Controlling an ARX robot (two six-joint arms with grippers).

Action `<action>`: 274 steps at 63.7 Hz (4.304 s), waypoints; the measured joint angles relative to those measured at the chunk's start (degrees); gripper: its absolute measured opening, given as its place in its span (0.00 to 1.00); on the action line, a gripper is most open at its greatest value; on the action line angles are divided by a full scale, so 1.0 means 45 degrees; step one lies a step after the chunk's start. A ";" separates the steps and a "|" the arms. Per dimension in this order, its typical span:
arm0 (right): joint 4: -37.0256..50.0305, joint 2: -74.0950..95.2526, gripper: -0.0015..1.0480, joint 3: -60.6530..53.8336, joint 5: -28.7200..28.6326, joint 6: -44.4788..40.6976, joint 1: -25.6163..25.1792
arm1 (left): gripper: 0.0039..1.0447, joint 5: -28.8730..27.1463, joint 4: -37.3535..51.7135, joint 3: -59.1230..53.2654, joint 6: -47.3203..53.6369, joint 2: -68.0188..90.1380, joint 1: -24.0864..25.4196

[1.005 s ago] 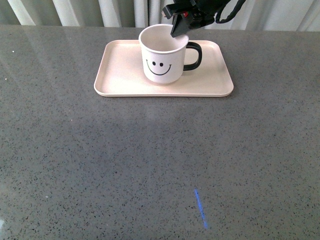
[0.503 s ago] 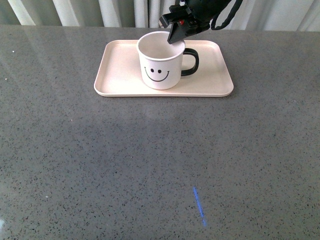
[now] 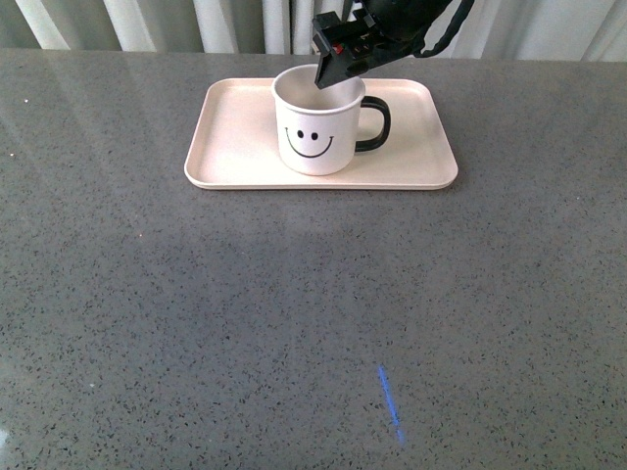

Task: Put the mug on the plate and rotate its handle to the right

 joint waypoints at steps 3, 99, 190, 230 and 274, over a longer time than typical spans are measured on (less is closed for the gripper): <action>0.0117 -0.0044 0.66 -0.0029 -0.0024 0.0000 0.0000 | 0.91 0.0000 0.0000 0.0000 0.0000 0.0000 0.0000; 2.1143 -1.3935 0.02 -2.3542 0.3900 0.4823 -0.2089 | 0.91 0.0000 0.0000 0.0000 0.0000 -0.0005 0.0000; 1.2876 -2.6695 0.02 -2.7671 0.3823 0.4828 -0.2390 | 0.91 0.0000 0.0000 0.0000 0.0000 0.0000 0.0000; 1.0234 -2.9361 0.02 -2.7671 0.3823 0.4828 -0.2390 | 0.91 0.0000 0.0000 0.0000 0.0000 0.0000 0.0000; 0.7718 -3.1819 0.02 -2.7671 0.3827 0.4828 -0.2390 | 0.91 0.0000 0.0000 0.0000 0.0005 -0.0005 0.0000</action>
